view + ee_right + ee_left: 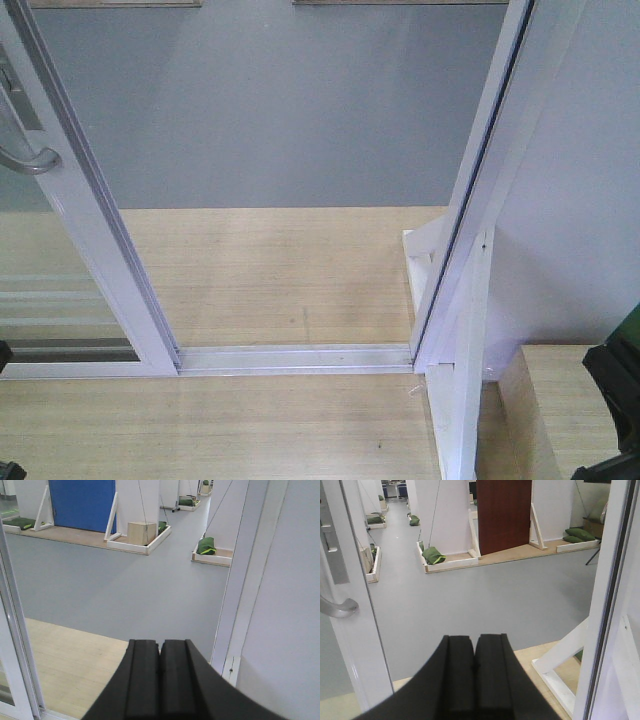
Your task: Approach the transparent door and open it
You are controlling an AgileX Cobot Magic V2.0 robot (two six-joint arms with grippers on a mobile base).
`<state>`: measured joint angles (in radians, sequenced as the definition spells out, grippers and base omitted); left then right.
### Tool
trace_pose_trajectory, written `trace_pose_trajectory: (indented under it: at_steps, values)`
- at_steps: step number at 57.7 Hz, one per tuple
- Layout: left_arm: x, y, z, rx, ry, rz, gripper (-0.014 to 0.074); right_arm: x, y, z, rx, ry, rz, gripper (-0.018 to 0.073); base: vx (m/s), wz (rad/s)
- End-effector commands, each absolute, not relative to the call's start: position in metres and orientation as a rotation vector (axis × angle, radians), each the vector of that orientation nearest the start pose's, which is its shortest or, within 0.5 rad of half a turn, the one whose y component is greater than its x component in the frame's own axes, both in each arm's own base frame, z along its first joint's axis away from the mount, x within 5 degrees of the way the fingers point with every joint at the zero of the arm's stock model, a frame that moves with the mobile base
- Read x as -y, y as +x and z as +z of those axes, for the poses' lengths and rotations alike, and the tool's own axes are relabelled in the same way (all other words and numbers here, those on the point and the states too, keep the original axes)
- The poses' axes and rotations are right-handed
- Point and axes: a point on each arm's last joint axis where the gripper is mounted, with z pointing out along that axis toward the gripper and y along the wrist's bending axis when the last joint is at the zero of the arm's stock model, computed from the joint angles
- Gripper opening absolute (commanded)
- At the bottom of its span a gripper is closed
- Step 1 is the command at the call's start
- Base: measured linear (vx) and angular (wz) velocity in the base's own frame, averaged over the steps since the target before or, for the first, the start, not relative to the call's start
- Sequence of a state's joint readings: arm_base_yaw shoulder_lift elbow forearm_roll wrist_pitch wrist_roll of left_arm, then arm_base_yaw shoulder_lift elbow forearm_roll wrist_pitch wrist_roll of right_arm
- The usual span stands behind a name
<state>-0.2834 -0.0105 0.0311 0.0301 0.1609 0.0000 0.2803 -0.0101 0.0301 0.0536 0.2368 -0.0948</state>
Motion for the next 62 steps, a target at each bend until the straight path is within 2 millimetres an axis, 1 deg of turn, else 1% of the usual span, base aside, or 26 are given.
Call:
trace_pose_trajectory:
  at_steps: [1,62]
  values:
    - [0.0161,0.0548,0.1929,-1.576,0.246,-0.207,-0.0006,-0.0159,0.0537,0.1889,-1.630,-0.267,0.184,-0.0005,0.00,0.00]
    - [0.0161,0.0548,0.1929,-1.576,0.246,-0.207,-0.0006,-0.0159,0.0537,0.1889,-1.630,-0.267,0.184,-0.0005,0.00,0.00]
